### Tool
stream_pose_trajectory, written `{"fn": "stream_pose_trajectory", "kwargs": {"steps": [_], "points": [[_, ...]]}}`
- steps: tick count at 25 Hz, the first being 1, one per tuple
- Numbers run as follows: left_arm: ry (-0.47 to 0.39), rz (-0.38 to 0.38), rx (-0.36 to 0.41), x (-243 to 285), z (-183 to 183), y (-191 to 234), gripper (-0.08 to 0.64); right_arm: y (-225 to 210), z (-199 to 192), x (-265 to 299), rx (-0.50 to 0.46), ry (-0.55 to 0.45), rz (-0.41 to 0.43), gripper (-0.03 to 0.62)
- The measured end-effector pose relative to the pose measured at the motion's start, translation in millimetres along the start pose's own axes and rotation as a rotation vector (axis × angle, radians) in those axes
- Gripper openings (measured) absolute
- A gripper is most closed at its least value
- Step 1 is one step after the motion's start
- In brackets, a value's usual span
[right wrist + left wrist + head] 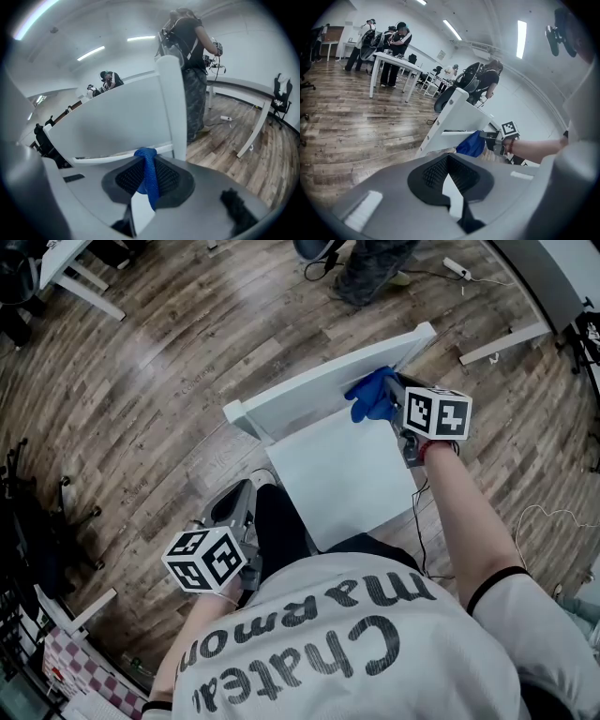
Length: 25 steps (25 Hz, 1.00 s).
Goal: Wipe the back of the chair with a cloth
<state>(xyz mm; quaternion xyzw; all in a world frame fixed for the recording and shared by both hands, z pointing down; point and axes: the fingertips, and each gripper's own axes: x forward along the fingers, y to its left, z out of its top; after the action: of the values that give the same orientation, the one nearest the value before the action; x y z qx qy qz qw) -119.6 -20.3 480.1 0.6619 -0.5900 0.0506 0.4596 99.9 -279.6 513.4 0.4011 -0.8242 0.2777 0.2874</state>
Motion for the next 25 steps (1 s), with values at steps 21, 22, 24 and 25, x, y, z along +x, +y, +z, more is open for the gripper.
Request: {"fn": "stream_pose_trajectory", "kwargs": {"steps": [21, 22, 24, 25], "points": [[-0.015, 0.02, -0.041, 0.3, -6.7, 7.8, 0.006, 253.3, -67.6, 34.3, -0.32, 0.208, 0.532, 0.069], [-0.016, 0.022, -0.044, 0.0, -7.3, 8.9, 0.006, 245.9, -65.8, 36.2, -0.293, 0.208, 0.523, 0.069], [-0.017, 0.026, -0.046, -0.9, -7.2, 11.5, 0.006, 231.6, -62.5, 38.9, -0.224, 0.209, 0.508, 0.073], [-0.018, 0.027, -0.046, -1.2, -6.3, 12.7, 0.006, 225.3, -61.0, 39.9, -0.194, 0.208, 0.5, 0.075]]}}
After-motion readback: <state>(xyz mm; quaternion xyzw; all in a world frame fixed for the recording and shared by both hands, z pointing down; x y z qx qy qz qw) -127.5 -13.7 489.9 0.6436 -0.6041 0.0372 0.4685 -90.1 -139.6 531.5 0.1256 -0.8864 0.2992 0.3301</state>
